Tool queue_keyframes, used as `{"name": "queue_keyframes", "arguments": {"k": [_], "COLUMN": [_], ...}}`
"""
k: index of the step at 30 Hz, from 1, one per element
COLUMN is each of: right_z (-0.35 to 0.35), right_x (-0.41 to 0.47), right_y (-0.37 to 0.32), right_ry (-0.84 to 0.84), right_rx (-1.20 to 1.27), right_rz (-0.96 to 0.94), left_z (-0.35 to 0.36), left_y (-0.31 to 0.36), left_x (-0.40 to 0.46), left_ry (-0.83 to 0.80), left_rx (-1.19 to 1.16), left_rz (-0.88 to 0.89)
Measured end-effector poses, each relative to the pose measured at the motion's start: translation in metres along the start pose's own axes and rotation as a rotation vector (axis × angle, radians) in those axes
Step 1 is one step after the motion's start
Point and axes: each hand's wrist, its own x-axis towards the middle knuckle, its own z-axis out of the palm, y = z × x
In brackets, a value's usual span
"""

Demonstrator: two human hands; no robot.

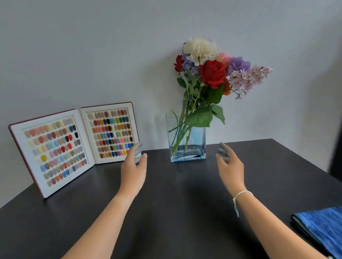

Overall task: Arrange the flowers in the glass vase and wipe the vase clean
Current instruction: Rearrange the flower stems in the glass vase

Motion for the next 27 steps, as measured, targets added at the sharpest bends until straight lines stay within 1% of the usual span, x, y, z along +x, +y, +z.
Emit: {"name": "queue_keyframes", "arguments": {"k": [4,8,12,18,24,27], "right_z": [-0.009,-0.005,0.004,0.023,0.042,0.05], "right_x": [0.023,0.05,0.078,0.128,0.158,0.169], "right_y": [-0.014,-0.034,-0.046,-0.048,-0.041,-0.037], "right_ry": [0.03,0.017,0.01,0.023,-0.006,0.01], "right_rx": [0.029,0.021,0.031,0.026,0.07,0.079], "right_rz": [-0.046,-0.084,-0.124,-0.143,-0.11,-0.093], "left_z": [0.03,0.053,0.073,0.106,0.136,0.147], "left_y": [0.029,0.051,0.068,0.076,0.066,0.06], "left_x": [0.028,0.06,0.097,0.144,0.174,0.185], "left_ry": [-0.08,-0.177,-0.22,-0.244,-0.187,-0.163], "left_rx": [0.007,-0.003,0.007,0.035,0.072,0.08], "left_rz": [0.092,0.129,0.174,0.225,0.244,0.238]}}
